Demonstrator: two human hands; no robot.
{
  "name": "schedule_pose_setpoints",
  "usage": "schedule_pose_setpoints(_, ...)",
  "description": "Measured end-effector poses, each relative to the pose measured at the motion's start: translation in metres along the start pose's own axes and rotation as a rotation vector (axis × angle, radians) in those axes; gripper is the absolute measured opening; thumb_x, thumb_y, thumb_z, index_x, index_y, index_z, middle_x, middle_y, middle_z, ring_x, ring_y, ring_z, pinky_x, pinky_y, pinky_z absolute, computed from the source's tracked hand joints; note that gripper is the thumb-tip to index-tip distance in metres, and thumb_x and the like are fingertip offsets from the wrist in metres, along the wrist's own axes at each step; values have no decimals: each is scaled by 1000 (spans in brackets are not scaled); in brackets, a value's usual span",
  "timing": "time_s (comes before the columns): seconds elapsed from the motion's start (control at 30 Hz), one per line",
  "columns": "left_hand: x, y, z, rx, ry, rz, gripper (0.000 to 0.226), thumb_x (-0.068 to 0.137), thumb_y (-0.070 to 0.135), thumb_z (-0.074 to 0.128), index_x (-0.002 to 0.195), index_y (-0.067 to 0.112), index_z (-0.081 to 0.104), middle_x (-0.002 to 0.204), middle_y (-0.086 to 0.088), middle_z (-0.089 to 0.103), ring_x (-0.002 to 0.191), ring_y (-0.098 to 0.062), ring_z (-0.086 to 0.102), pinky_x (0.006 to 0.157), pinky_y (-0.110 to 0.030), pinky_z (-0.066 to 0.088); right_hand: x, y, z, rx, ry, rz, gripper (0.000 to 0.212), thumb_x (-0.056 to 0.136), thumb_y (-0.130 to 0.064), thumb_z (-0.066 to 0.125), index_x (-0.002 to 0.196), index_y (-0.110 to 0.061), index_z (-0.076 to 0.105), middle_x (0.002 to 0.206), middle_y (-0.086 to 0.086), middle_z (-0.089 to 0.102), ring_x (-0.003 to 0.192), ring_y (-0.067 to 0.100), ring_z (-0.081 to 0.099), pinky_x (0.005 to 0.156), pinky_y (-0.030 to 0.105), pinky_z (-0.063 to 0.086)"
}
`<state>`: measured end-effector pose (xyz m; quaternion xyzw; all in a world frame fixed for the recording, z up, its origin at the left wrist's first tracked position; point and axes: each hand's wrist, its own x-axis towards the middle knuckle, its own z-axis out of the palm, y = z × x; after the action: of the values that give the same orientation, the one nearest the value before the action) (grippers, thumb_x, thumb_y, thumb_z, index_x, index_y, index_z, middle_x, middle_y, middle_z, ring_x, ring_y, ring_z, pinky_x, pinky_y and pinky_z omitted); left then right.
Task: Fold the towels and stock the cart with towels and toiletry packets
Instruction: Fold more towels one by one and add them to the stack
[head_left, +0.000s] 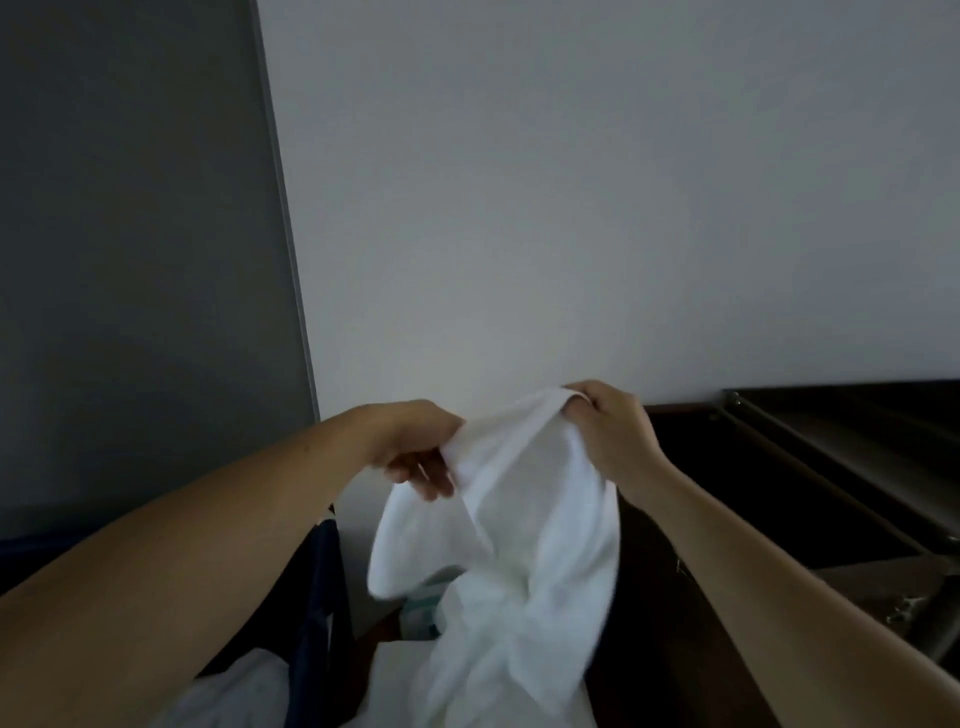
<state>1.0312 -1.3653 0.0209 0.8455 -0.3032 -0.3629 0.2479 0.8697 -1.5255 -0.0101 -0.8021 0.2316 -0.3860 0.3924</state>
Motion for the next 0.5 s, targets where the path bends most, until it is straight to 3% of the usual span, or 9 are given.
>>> schedule_pose_setpoints(0.07, -4, -2, 2, 50, -25, 57, 42, 99, 39, 44, 106, 2, 63, 90, -11, 77, 70, -26, 73, 52, -25, 41, 7, -14, -5, 39, -54, -40, 24, 94, -19, 55, 84, -35, 70, 79, -19, 70, 73, -6, 62, 56, 5, 43)
schedule_pose_setpoints(0.13, -6, -2, 6, -103, -13, 213, 35, 98, 33, 52, 119, 5, 57, 104, -11, 75, 90, -30, 72, 68, -37, 54, 9, -22, -2, 21, -105, -11, 21, 94, -18, 57, 87, -33, 70, 83, -18, 69, 73, 0, 62, 57, 7, 45)
schedule_pose_setpoints(0.2, -10, -3, 14, -166, -76, 350, 38, 93, 26, 64, 128, 18, 52, 117, -3, 69, 106, -23, 67, 85, -42, 56, 8, -24, 7, -68, -166, 26, 15, 93, -18, 59, 89, -24, 72, 85, -11, 70, 77, 8, 63, 62, 17, 47)
schedule_pose_setpoints(0.27, -13, -3, 30, -57, -93, 421, 51, 86, 31, 75, 130, 29, 50, 120, 7, 65, 109, -14, 64, 94, -42, 54, 6, -30, 16, -136, -198, 2, 14, 89, -20, 61, 86, -18, 74, 86, -4, 73, 81, 15, 66, 67, 26, 50)
schedule_pose_setpoints(0.37, -6, 0, 58, 10, 185, 508, 52, 83, 42, 76, 129, 27, 57, 120, 6, 66, 108, -17, 63, 96, -40, 53, 9, -44, 19, -164, -163, -55, 13, 80, -28, 66, 69, -30, 72, 77, -10, 72, 73, 9, 65, 66, 33, 53)
schedule_pose_setpoints(0.43, -3, 0, 64, -22, 404, 469, 42, 86, 43, 71, 122, 23, 63, 114, 2, 69, 101, -20, 66, 90, -38, 55, 13, -53, 15, -172, -133, -84, 13, 75, -34, 66, 63, -39, 69, 70, -18, 69, 66, 3, 63, 57, 27, 51)
schedule_pose_setpoints(0.5, 0, -4, 58, -24, 512, 433, 33, 86, 37, 69, 111, 15, 68, 103, -3, 71, 92, -23, 68, 83, -39, 57, 18, -59, 8, -196, -91, -117, 12, 73, -36, 66, 61, -36, 68, 66, -19, 68, 63, 1, 62, 54, 23, 46)
